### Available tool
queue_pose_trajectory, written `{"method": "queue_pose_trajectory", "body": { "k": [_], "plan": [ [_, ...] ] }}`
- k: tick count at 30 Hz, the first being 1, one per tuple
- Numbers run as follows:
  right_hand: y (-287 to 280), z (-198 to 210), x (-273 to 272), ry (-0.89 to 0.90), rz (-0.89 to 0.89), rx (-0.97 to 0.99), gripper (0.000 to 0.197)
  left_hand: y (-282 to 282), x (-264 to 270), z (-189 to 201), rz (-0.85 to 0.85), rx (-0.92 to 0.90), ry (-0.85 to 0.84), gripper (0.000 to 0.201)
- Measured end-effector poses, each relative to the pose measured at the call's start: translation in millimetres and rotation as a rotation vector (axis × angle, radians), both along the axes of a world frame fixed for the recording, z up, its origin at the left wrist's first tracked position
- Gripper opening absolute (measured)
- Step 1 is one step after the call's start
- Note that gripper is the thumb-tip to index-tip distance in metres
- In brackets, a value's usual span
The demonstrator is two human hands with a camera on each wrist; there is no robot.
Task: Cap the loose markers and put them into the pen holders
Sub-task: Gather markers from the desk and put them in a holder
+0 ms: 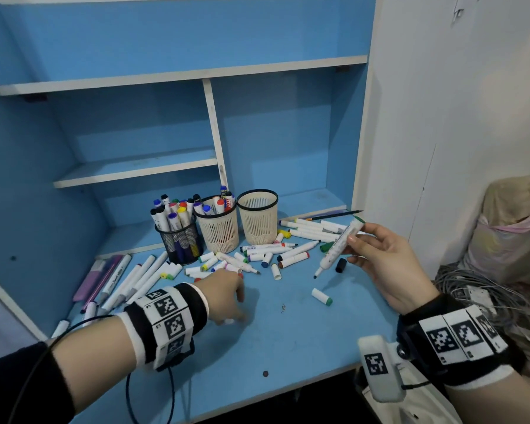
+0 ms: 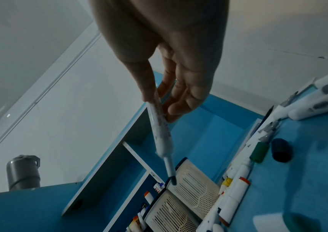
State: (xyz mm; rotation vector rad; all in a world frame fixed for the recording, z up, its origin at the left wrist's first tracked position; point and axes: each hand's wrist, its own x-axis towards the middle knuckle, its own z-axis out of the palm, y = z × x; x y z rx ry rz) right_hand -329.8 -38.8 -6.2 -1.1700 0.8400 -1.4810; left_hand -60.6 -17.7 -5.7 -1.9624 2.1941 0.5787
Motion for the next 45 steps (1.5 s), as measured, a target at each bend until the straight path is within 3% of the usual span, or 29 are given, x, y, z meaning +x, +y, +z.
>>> {"method": "queue_pose_trajectory", "body": {
  "k": [1,4,11,12,15,17,22,32,34,38,41,45],
  "plan": [
    [1.1,-2.2,-0.7,0.001,-0.007,0.007,0.069,0.2,-2.5,-0.9,-0.011,0.036,-0.015,0.028],
    [5.7,-6.2,-0.4,-0.036,-0.019,0.029,0.019,-8.5,-9.5,-4.2,-0.087,0.001,-0.090,0.030],
    [13.6,-13.9,-10.0,-0.039,-0.036,0.056,0.013,-34.5,-27.1,-7.1,-0.131,-0.034,-0.080,0.022],
    [15.3,-13.8,-11.7,-0.045,-0.035,0.047,0.016,-37.0,-27.2,-7.0,-0.135,-0.049,-0.074,0.022],
    [19.1,-15.2,-17.8,-0.031,-0.049,0.022,0.074,-40.7,-20.0,-6.2,-0.144,-0.069,-0.064,0.023],
    [19.5,-17.0,-21.3,-0.052,-0.064,0.030,0.091,-38.0,-12.1,-3.8,-0.138,-0.089,-0.059,0.026],
    [19.1,-23.0,-22.0,-0.099,-0.064,0.041,0.095,-21.6,9.2,-1.8,-0.111,-0.109,-0.004,0.038],
    [26.3,-24.9,2.9,-0.102,-0.044,0.096,0.098,-21.5,-8.6,-12.4,-0.249,-0.046,-0.008,0.020],
    [28.3,-22.8,5.3,-0.110,-0.049,0.099,0.090,-27.2,-12.6,-13.3,-0.276,-0.060,-0.043,0.024],
    [29.5,-22.3,8.0,-0.141,-0.048,0.146,0.026,-41.1,-5.0,-3.8,-0.218,-0.238,-0.039,0.031],
    [32.5,-21.6,10.8,-0.109,-0.046,0.167,0.017,-47.0,16.7,3.3,-0.133,-0.291,-0.033,0.023],
    [36.1,-21.0,15.2,-0.105,-0.041,0.182,0.018,-44.4,42.6,5.0,-0.087,-0.234,-0.097,0.020]
  ]
}}
